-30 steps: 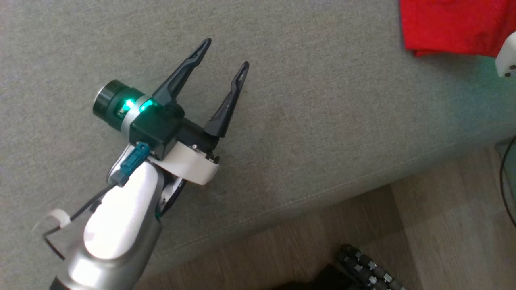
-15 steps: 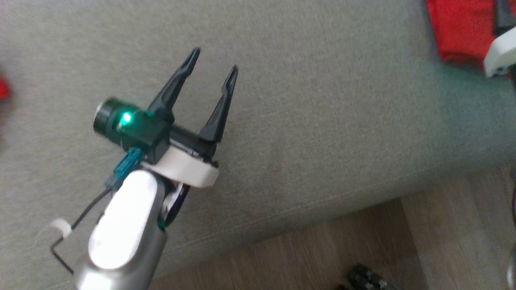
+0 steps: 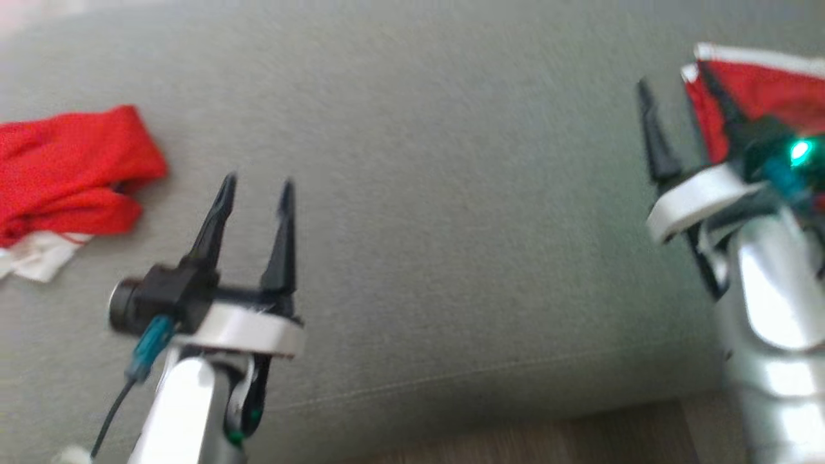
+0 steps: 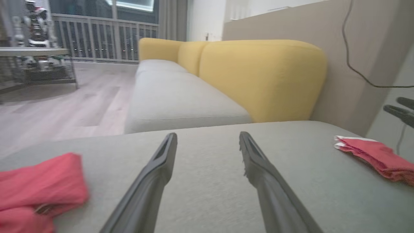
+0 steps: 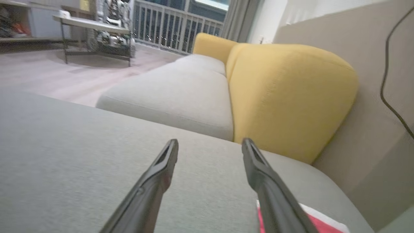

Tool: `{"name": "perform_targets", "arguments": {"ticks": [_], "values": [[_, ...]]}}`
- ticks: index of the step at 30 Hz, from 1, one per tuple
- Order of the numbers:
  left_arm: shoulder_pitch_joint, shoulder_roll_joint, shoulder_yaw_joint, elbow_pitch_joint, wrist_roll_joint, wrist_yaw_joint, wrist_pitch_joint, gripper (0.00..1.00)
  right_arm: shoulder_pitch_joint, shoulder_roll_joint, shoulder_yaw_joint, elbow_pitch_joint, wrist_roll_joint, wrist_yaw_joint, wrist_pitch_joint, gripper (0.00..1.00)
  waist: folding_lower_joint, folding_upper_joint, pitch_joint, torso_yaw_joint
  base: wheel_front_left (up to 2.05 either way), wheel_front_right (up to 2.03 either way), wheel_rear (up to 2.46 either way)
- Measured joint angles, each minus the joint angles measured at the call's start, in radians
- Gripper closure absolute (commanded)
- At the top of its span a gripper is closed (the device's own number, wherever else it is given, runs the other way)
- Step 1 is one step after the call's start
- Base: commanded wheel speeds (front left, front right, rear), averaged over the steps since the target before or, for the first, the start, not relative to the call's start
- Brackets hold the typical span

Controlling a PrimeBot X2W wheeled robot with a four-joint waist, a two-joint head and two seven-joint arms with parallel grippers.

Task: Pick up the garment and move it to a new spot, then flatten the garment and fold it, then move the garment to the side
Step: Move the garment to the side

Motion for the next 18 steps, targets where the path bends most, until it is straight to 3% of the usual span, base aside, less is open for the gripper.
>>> {"name": "perform_targets", "arguments": {"ticks": [11,18], "values": [[0.161,-0.005,0.019,0.005,0.049,0.021,0.000,0.00,0.274,0.068,0.019,-0.105,0.031,0.000,-0.005,0.00,0.0000,0.0000,-0.147,0.094,0.00,0.00,0.00],[0.244,-0.005,-0.001,0.012,0.042,0.079,0.000,0.00,0.425,0.089,-0.015,-0.187,0.036,0.000,-0.005,0.00,-0.0001,0.0000,-0.208,0.132,0.00,0.00,0.00]]}}
